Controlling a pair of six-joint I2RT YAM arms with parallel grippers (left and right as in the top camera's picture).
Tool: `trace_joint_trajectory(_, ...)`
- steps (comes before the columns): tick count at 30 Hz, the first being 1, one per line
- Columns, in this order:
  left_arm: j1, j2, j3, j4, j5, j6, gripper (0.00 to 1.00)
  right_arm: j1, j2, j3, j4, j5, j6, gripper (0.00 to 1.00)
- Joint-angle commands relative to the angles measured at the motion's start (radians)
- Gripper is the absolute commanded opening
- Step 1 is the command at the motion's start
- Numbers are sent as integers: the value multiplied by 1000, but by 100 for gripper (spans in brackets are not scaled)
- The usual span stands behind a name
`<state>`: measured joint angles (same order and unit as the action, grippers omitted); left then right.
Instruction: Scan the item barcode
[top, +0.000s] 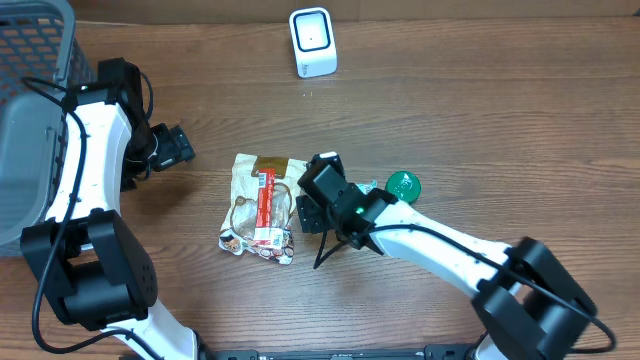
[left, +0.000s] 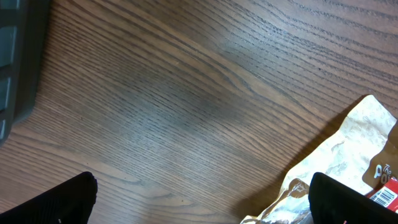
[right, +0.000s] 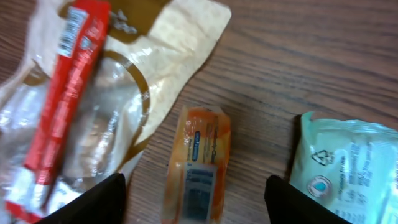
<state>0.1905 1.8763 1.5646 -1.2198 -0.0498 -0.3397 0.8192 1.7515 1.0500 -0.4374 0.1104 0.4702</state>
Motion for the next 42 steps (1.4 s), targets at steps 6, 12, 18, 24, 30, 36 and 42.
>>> trace_joint_trajectory(6, 5, -19, 14, -2, -9, 3, 100, 5, 47, 11, 16, 9, -5, 7)
trace_joint_trajectory(12, 5, -19, 14, -2, -9, 3, 100, 4, 47, 11, 51, 30, -8, 61)
trace_joint_trajectory(18, 5, -19, 14, -2, -9, 3, 100, 4, 47, 11, 77, 80, -8, 27)
trace_joint_trajectory(24, 5, -19, 14, -2, -9, 3, 100, 4, 46, 11, 86, 80, -8, 85)
trace_joint_trajectory(30, 5, -19, 14, -2, -9, 3, 100, -30, -13, 56, 87, 80, -8, 94)
trace_joint_trajectory(36, 5, -19, 14, -2, -9, 3, 100, -146, -101, 66, 74, 80, -8, 100)
trace_joint_trajectory(42, 5, -19, 14, -2, -9, 3, 100, -174, -100, 66, 31, 80, -8, 100)
